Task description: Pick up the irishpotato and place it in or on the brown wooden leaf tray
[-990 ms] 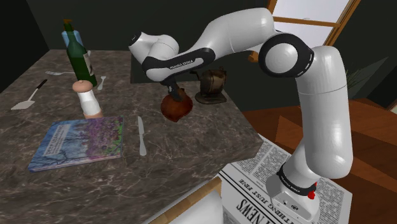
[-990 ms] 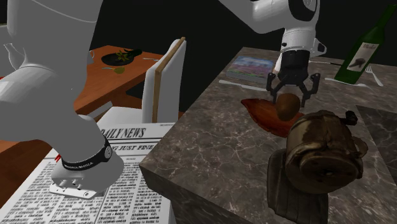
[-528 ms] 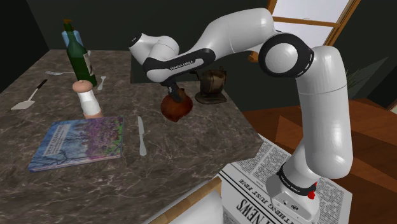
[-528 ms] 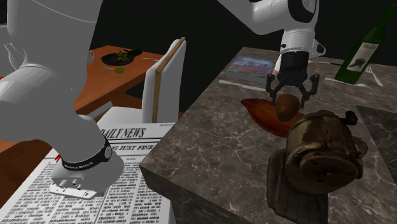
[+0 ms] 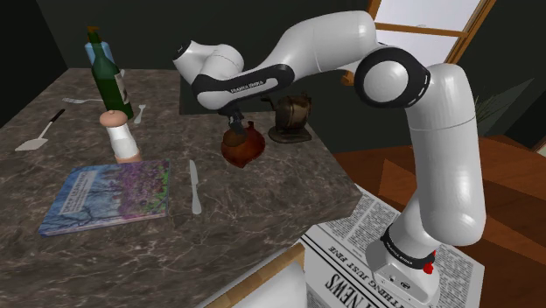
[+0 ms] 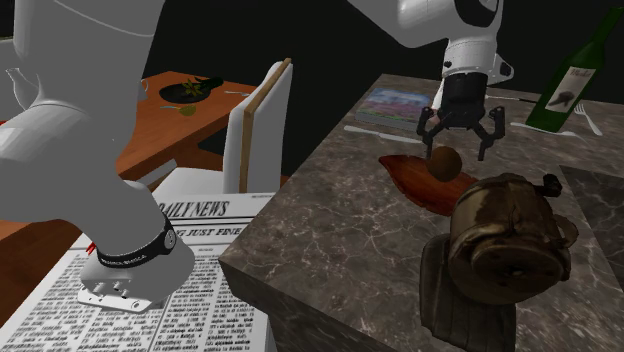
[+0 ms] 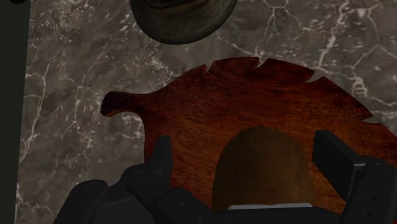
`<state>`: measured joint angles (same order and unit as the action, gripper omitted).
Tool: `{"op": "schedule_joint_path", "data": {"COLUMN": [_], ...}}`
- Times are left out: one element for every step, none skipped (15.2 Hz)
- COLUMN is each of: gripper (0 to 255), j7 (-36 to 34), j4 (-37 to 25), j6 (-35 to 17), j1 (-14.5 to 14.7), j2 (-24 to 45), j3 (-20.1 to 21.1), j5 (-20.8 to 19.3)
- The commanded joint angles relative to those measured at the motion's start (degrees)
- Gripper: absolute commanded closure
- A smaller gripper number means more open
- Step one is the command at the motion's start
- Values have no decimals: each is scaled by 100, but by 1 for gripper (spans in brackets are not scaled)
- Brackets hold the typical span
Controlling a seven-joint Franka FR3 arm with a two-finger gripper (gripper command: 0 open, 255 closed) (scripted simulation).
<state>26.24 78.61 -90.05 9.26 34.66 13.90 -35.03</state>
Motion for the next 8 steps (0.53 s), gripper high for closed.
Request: {"op": "schedule_joint_path", "data": {"gripper": [0,0,0,0,0,0,0,0], "j7": [59,93,93,93,93,93,93,93], "j4": [-405,-613,-613,-613,-612,-613,-613,-613], "j6": [342,500,500,500,499,500,500,500], "j1": [137,201,201,201,201,201,201,201], "j2": [76,128,128,128,127,128,128,128], "j3": [24,29,29,29,29,29,29,29], "j5": [24,28,28,28,28,28,28,28]}}
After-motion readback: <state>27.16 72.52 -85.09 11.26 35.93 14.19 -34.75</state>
